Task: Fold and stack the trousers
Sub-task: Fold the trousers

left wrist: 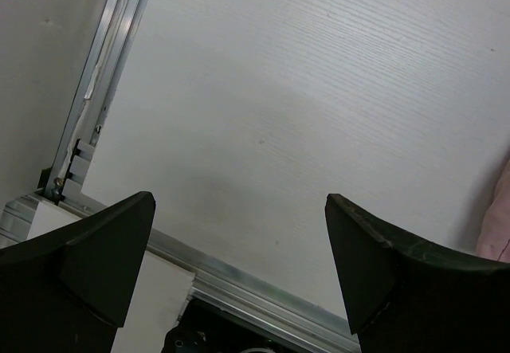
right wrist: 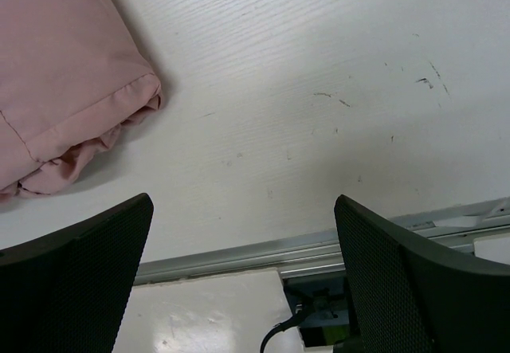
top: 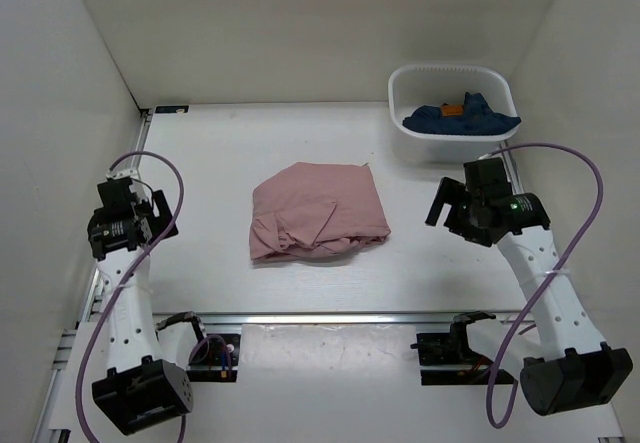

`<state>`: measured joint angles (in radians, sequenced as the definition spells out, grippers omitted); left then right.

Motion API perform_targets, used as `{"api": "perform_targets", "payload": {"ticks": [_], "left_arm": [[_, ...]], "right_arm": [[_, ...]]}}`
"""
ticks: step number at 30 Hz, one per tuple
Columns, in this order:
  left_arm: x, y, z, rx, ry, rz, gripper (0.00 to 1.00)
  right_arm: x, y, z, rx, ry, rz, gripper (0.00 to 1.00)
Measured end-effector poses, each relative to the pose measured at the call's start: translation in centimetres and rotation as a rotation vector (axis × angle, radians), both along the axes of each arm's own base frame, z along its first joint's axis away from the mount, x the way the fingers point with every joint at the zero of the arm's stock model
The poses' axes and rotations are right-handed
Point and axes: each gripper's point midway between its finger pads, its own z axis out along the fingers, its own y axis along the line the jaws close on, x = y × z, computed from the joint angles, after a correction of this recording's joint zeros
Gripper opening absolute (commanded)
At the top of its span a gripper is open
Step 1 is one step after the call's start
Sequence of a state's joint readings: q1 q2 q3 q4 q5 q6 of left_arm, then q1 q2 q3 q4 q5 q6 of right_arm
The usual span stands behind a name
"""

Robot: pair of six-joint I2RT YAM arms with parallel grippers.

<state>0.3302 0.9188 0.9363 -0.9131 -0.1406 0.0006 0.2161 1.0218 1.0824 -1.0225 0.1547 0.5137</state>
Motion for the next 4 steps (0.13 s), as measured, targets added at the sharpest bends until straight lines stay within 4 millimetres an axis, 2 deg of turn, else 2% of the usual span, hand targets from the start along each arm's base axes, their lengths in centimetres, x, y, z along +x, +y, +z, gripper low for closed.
{"api": "perform_targets", "payload": {"ticks": [4], "left_arm": [[-0.37,-0.2,-0.16,-0.003,-0.001,-0.003,1.0]], "right_arm": [[-0.07,-0.01,0.28,0.004,-0.014,-0.001,0.99]]}}
